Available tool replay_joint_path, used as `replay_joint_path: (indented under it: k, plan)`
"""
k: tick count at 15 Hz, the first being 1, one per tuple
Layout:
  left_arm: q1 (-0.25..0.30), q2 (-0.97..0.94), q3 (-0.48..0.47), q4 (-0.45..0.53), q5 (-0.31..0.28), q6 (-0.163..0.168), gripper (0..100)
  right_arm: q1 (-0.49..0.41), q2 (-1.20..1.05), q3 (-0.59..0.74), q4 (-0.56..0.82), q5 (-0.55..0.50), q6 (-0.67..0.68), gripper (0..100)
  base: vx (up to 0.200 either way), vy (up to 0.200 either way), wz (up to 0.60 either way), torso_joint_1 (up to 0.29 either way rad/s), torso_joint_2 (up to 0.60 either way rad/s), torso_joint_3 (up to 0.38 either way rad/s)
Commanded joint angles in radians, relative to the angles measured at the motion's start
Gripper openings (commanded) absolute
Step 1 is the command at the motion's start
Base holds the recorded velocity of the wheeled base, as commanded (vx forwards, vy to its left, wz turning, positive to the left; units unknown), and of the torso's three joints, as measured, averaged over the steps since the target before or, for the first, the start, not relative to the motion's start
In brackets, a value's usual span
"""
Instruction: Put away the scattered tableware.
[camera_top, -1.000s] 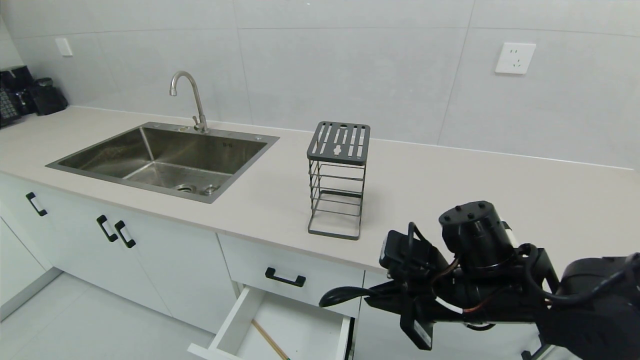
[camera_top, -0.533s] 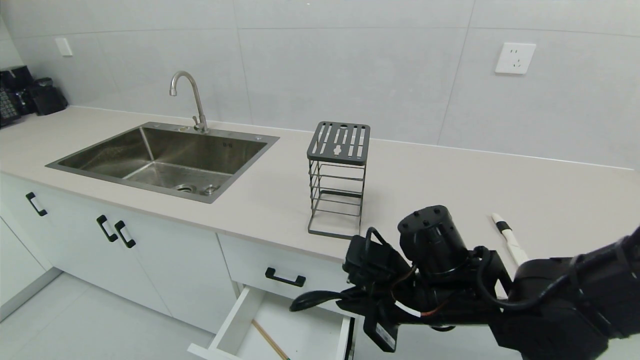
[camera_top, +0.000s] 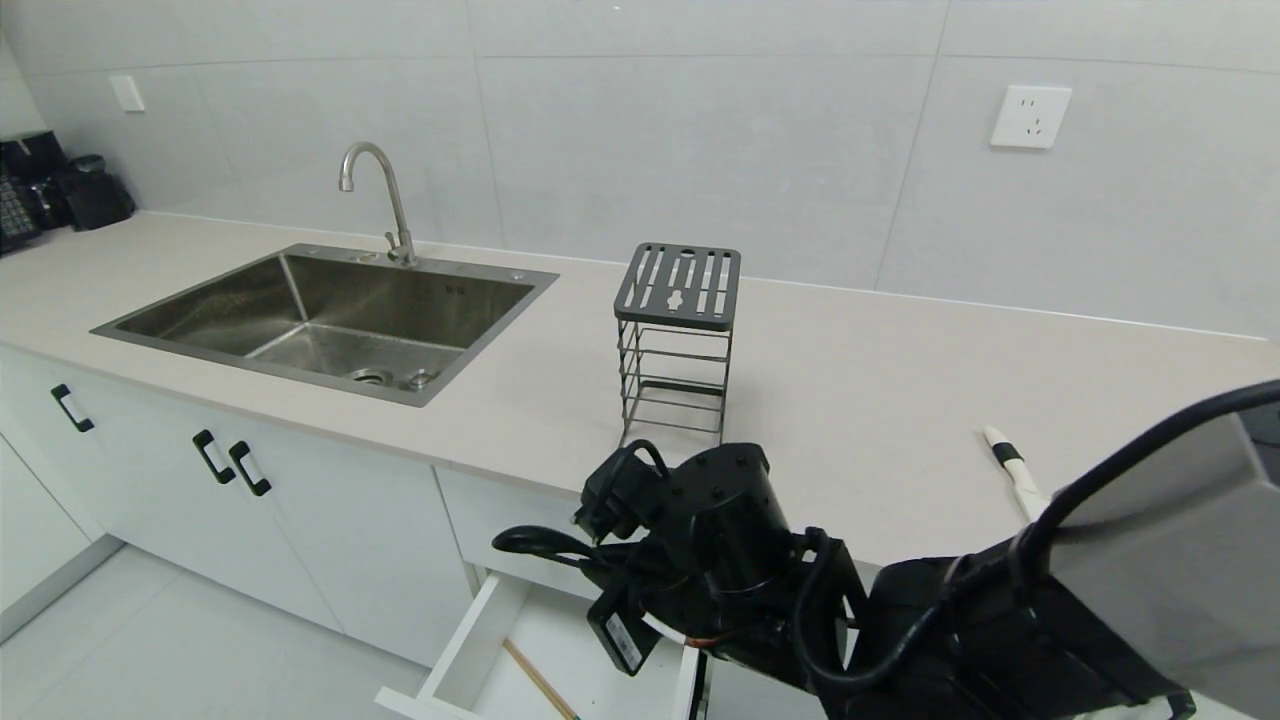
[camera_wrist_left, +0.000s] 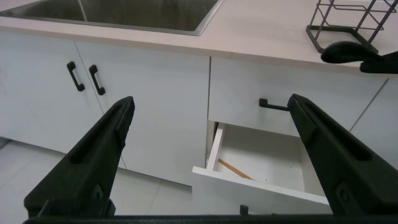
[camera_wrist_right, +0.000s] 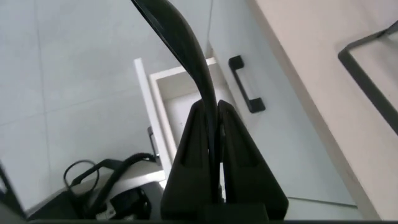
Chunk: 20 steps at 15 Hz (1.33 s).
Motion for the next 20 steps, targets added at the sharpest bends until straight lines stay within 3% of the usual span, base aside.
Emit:
replay_joint_path:
  k: [1,4,10,20]
  plan:
    - [0.0,0.001,0.0,0.0,0.0,0.0,100,0.026,0.033,-0.044,0.006,0.009,0.001,0,0.0,0.0,0.0,0.0,0.0,0.0]
    - [0.0,0.001,0.0,0.0,0.0,0.0,100,0.04,0.073,-0.143,0.064,0.05,-0.01,0,0.0,0.0,0.0,0.0,0.0,0.0]
    - [0.0,0.001,0.0,0.0,0.0,0.0,100,0.048,0.074,-0.117,0.09,0.049,-0.056,0,0.0,0.0,0.0,-0.014,0.03,0.017]
    - [0.0,0.001,0.0,0.0,0.0,0.0,100,0.048,0.071,-0.113,0.09,0.043,-0.05,0,0.0,0.0,0.0,-0.248,0.48,0.224]
